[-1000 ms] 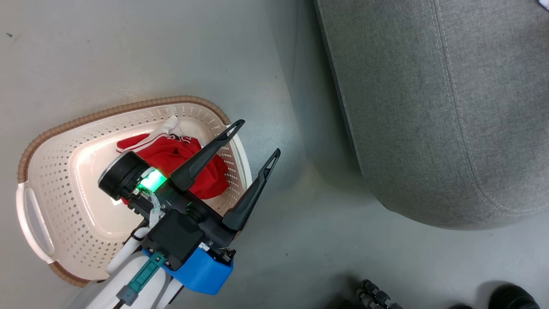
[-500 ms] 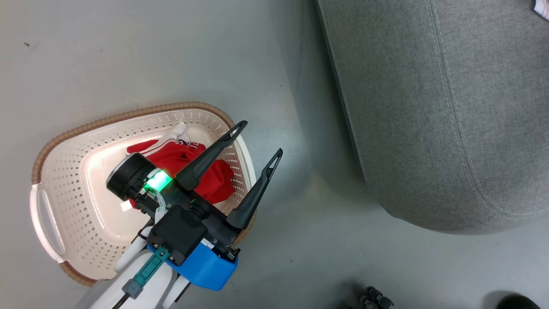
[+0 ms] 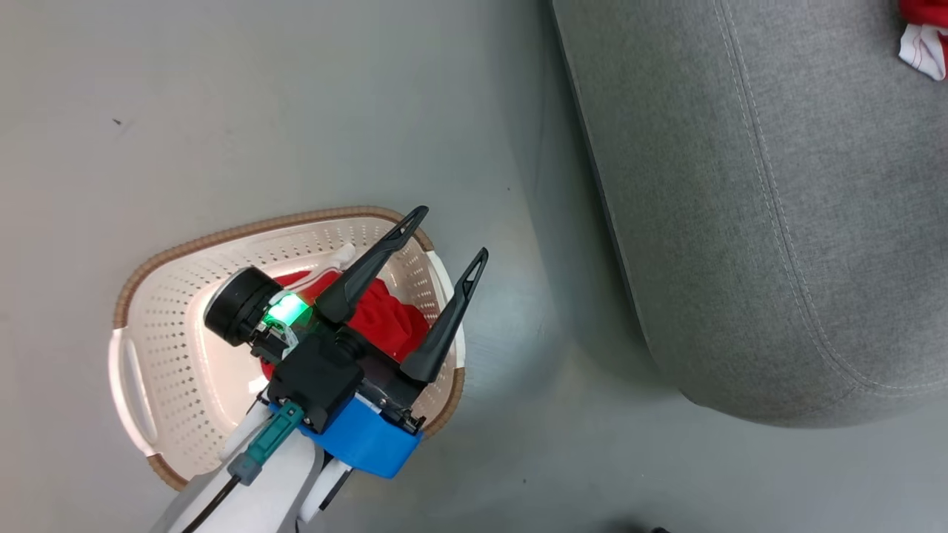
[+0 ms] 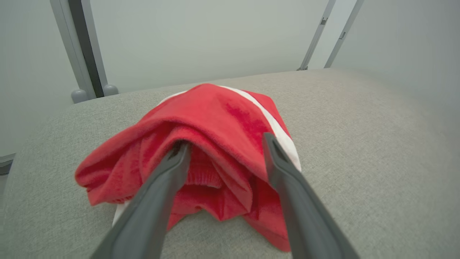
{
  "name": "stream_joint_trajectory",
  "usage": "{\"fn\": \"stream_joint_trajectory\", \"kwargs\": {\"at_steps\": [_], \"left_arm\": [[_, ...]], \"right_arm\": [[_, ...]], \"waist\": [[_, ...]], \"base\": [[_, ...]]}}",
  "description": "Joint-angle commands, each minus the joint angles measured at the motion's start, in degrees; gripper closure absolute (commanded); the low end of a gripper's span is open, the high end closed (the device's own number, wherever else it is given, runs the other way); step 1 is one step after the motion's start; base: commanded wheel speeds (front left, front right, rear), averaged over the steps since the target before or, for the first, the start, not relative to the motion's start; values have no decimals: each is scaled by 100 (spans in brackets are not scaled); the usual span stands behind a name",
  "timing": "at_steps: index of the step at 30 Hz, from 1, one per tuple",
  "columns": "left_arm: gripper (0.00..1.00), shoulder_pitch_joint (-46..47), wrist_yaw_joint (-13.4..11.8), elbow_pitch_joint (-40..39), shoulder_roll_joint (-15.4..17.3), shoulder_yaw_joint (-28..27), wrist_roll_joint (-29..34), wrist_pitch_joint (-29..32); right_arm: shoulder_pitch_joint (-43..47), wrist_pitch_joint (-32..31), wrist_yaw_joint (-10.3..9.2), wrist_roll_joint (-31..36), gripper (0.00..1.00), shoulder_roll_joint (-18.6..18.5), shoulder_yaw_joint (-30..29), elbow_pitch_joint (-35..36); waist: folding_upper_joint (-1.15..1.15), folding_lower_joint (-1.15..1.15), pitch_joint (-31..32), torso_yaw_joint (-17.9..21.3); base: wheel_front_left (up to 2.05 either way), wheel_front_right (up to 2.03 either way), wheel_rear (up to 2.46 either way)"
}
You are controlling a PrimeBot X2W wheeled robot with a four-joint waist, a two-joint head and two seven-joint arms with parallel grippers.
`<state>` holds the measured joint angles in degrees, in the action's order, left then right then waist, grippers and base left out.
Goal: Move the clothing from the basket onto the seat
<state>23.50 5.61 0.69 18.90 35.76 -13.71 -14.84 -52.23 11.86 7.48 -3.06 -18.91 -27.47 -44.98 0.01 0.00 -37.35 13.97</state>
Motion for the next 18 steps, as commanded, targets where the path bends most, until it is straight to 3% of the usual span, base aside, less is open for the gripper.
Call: {"fn": "stream_joint_trajectory", "kwargs": {"at_steps": [1, 18], "left_arm": [[0, -11, 3, 58, -36, -57, -53, -31], [0, -722, 112, 611, -721, -856, -287, -42]], "right_arm": [[117, 51, 3, -44, 0, -14, 44, 36], [1607, 191, 3, -192, 0, 441, 611, 1039]], "waist": [[-1, 0, 115, -72], [-1, 0, 1417, -355]], "base": [[0, 0, 0], [0, 0, 0]]}}
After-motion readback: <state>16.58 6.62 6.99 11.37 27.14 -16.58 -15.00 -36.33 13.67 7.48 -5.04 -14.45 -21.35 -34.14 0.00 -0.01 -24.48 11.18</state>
